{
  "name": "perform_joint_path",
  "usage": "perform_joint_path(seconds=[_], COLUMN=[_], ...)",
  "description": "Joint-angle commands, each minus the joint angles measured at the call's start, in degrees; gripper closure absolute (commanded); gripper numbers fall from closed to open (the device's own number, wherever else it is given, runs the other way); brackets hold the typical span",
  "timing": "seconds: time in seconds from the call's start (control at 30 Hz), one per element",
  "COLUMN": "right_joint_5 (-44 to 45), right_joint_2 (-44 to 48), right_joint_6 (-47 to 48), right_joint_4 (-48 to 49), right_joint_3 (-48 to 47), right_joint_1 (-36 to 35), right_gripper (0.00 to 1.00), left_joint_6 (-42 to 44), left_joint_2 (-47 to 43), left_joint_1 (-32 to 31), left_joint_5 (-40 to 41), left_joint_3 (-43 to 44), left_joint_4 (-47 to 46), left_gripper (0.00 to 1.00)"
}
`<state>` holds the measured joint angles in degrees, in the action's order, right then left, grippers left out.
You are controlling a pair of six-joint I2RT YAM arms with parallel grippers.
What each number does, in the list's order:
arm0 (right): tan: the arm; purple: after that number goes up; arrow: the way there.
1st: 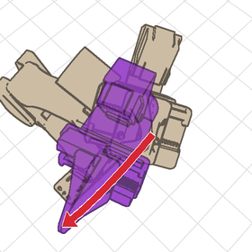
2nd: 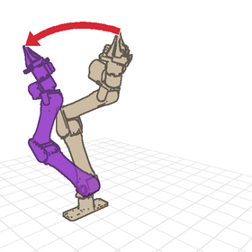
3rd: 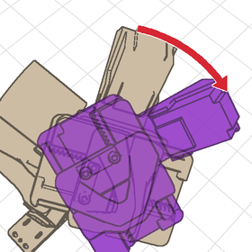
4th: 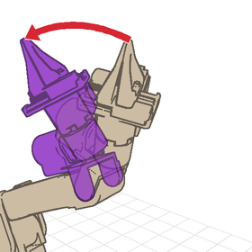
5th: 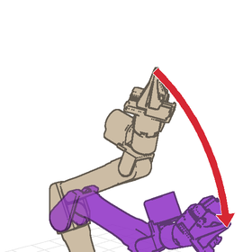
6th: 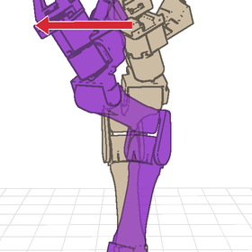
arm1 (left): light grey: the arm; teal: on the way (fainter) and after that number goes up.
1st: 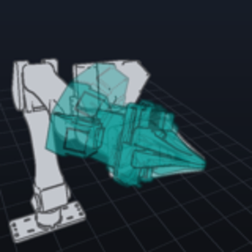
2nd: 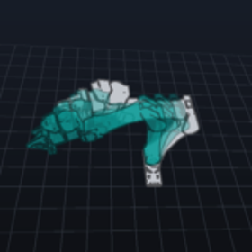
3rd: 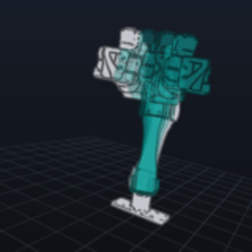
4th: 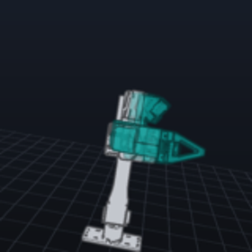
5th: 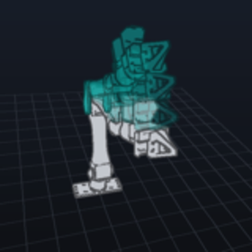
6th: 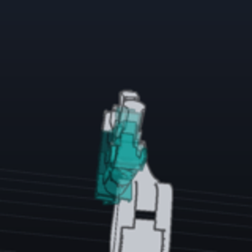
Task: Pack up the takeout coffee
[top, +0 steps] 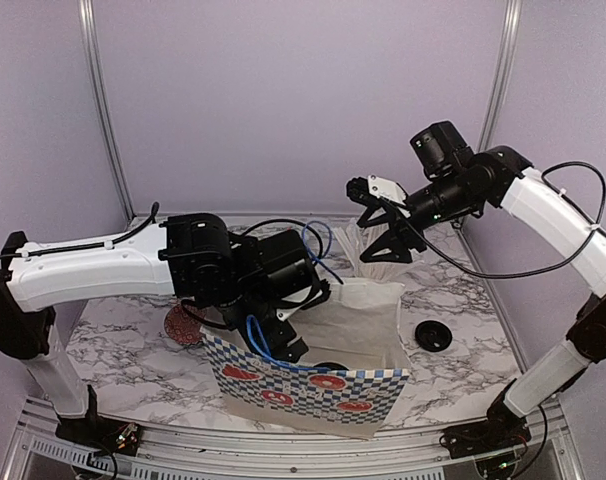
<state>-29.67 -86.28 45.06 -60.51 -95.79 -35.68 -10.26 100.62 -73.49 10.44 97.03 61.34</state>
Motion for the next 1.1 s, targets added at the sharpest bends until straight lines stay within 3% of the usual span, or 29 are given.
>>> perform_joint_path(seconds=[0.0,0.33,0.47,0.57,0.7,0.93,1.07], right_joint_5=[0.54,0.29,-2.73,-4.03,-6.12,8.54,20.27], right_joint_2=[-1.08,1.02,2.26,2.83,4.64,11.35,16.39], right_joint_6=[-0.70,-5.94,-9.43,-12.18,-15.06,-28.19,-33.46], right_joint_4=[0.61,6.05,7.97,9.33,11.63,24.98,33.48], right_joint_3=[-5.30,-6.94,-6.46,-5.58,-5.02,2.08,10.19], right_joint_1=[3.24,10.87,15.76,18.75,22.41,24.96,24.95], right_gripper=[0.24,0.19,0.13,0.02,0.01,0.01,0.01], left_joint_6=[-1.64,0.67,2.14,2.83,3.58,1.80,0.85], left_joint_2=[-3.51,-3.50,-5.12,-6.42,-9.15,-16.47,-23.31], left_joint_1=[3.05,6.38,6.92,7.83,8.45,12.95,20.52], left_joint_5=[4.05,6.05,4.61,3.79,6.19,27.02,29.68], left_joint_3=[1.63,9.19,12.56,13.23,14.80,17.05,9.75], left_joint_4=[0.89,-0.43,-0.43,-0.28,-0.08,-1.44,-7.58], left_gripper=[0.01,0.01,0.01,0.01,0.01,0.01,0.01])
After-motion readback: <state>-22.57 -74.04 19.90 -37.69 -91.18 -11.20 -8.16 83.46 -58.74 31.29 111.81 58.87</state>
